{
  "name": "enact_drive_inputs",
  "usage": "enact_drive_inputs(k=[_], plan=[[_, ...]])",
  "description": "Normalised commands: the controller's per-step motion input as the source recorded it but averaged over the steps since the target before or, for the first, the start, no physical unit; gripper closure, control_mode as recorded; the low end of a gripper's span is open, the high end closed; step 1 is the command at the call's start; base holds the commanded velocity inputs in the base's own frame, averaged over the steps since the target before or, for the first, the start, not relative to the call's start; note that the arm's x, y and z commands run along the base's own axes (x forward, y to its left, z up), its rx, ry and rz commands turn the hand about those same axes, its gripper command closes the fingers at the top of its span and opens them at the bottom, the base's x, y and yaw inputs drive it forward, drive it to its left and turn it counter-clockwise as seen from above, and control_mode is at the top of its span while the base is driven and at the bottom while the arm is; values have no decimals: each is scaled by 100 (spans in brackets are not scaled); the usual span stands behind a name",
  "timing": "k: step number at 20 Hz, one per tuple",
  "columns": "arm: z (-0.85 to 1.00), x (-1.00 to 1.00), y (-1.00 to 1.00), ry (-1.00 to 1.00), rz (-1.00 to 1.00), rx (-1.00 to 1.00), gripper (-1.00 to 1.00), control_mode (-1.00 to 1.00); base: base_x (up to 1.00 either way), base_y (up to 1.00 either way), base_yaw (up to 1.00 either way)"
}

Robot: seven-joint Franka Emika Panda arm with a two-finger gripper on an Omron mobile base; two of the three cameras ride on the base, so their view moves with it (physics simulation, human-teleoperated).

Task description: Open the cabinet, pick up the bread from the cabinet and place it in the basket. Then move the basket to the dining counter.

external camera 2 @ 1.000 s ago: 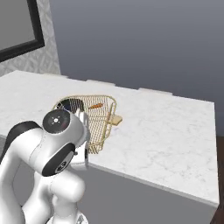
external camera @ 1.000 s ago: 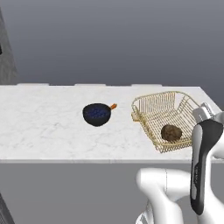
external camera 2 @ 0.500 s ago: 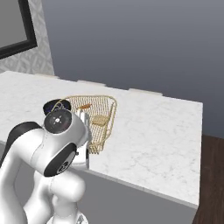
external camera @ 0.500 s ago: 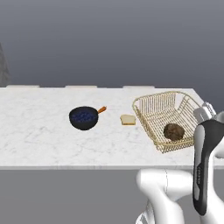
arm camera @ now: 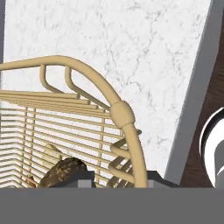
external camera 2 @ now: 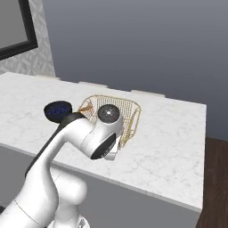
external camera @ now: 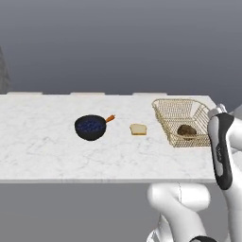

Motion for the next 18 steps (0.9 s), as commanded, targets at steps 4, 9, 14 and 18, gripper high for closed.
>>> enact_drive_inputs(k=[4, 9, 14, 18], plan=[[-96, 100, -28, 0, -6, 1, 100, -100, 0, 0, 0], [-70, 95, -23, 0, -8, 0, 100, -100, 0, 0, 0], [-72, 30, -34, 0, -1, -1, 100, -100, 0, 0, 0], [-32, 44, 0, 0, 0, -1, 100, -100, 0, 0, 0]])
